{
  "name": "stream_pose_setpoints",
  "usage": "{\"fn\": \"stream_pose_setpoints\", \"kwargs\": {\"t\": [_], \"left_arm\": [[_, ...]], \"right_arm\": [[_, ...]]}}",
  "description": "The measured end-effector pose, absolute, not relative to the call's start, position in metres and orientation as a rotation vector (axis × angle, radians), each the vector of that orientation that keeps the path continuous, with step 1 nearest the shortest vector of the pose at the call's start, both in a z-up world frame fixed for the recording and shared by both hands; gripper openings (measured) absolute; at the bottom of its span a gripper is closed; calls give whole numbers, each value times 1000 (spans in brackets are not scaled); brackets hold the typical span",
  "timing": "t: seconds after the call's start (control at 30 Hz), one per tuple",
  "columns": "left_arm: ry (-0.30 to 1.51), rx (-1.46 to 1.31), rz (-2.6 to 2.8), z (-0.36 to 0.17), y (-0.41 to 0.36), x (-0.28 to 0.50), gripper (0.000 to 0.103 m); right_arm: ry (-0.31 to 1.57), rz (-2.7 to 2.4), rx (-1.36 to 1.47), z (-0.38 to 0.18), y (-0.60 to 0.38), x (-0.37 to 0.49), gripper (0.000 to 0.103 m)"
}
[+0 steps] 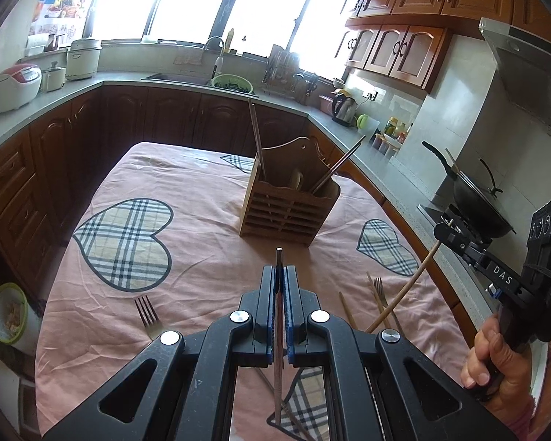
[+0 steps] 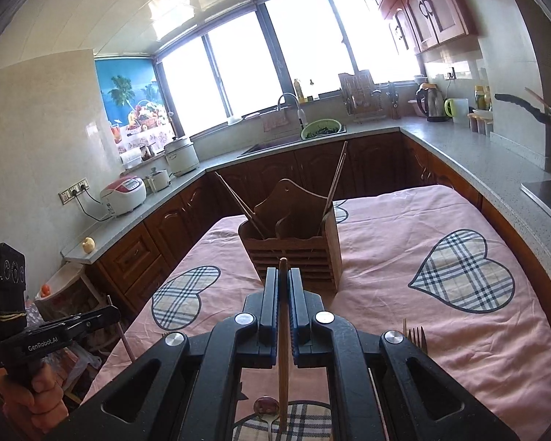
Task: Organize utensils
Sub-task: 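Lift both held chopsticks upright and carry them over the wooden holder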
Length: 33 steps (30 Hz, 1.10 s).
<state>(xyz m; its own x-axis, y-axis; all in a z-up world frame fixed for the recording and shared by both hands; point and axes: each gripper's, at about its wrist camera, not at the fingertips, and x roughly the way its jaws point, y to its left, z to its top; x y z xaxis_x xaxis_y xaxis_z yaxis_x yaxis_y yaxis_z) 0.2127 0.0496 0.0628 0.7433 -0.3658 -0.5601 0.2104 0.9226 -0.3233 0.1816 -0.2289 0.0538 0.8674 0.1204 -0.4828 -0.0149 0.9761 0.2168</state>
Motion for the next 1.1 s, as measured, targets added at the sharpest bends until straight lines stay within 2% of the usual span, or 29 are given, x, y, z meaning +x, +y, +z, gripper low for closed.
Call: {"fn": "stream_pose_setpoints", "kwargs": {"t": [0.57, 1.1], "left_arm": [[571, -266, -319, 82, 53, 235, 3], [458, -245, -314, 106, 44, 296, 3]], "right_arm": [[476, 64, 209, 66, -231, 185, 5], [380, 55, 196, 102, -244, 230, 5]]}}
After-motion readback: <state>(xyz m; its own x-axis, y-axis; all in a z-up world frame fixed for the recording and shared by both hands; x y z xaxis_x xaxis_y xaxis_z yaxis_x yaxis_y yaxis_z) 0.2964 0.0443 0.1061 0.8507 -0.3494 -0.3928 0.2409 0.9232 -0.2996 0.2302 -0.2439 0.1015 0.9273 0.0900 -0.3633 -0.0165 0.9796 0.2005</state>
